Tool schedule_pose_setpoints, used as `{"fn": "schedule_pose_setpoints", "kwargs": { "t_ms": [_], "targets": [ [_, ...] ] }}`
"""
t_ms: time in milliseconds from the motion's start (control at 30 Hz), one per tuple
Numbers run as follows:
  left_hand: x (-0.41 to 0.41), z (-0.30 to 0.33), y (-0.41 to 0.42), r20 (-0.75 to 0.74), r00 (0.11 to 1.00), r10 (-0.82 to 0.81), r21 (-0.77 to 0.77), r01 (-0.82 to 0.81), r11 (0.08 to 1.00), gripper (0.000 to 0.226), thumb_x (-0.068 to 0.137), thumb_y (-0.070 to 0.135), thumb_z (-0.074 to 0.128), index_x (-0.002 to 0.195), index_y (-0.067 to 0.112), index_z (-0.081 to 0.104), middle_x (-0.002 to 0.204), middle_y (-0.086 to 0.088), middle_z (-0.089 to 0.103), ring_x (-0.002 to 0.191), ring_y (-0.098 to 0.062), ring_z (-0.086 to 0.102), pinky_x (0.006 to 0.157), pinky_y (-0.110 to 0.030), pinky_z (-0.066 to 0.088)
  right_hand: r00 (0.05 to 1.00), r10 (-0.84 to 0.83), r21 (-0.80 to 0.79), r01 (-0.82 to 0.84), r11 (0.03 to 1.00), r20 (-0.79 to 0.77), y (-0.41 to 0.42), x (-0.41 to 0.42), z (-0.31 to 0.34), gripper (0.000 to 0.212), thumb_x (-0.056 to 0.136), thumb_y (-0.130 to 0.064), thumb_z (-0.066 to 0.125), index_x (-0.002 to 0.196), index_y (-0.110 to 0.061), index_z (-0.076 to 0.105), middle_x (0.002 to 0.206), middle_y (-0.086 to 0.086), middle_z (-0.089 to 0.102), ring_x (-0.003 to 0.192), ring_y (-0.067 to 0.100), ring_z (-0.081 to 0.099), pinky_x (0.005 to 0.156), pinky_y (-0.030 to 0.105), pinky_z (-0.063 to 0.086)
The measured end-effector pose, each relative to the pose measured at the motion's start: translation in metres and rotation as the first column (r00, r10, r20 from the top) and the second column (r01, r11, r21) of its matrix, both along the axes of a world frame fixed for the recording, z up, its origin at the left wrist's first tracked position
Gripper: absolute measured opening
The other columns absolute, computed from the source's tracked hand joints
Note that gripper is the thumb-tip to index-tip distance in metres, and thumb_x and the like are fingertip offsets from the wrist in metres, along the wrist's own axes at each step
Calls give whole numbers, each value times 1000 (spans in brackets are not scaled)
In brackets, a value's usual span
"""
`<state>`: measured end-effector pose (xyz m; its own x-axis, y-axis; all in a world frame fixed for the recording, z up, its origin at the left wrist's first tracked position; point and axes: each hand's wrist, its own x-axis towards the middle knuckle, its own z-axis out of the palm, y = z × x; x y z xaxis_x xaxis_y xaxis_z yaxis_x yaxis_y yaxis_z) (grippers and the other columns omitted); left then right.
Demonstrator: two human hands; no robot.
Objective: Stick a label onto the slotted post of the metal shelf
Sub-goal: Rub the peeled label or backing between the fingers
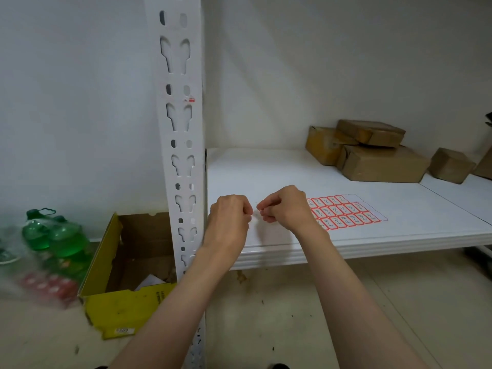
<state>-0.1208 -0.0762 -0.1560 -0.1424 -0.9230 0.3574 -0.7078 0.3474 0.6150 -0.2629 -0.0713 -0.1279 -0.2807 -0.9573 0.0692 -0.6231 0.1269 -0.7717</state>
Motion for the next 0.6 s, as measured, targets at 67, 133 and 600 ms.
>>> {"fn": "schedule_pose_setpoints", "kwargs": {
  "t_ms": [67,133,600],
  "targets": [
    [0,-1,-2,18,1000,-8,6,8,1000,25,93,-2,60,104,15,76,102,-5,73,89,-20,68,80,-38,59,1000,-15,-13,15,1000,-17,-1,0,0,15,84,7,73,82,-6,80,79,13,76,71,25,75,67,24,63],
    [0,-2,-2,38,999,-12,9,11,1000,32,94,-5,56,111,15,75,109,-5,73,96,-21,68,84,-37,58,998,-26,-14,25,1000,-52,-1,1,2,10,81,2,79,76,-7,78,74,11,75,68,24,75,72,31,64],
    [2,2,2,-32,999,-32,48,34,998,16,88,2,70,90,16,77,85,0,73,77,-15,68,76,-34,60,993,-2,-1,2,1000,-121,6,0,4,7,80,-6,83,78,-7,76,66,-3,66,60,10,62,60,19,49]
  ]
}}
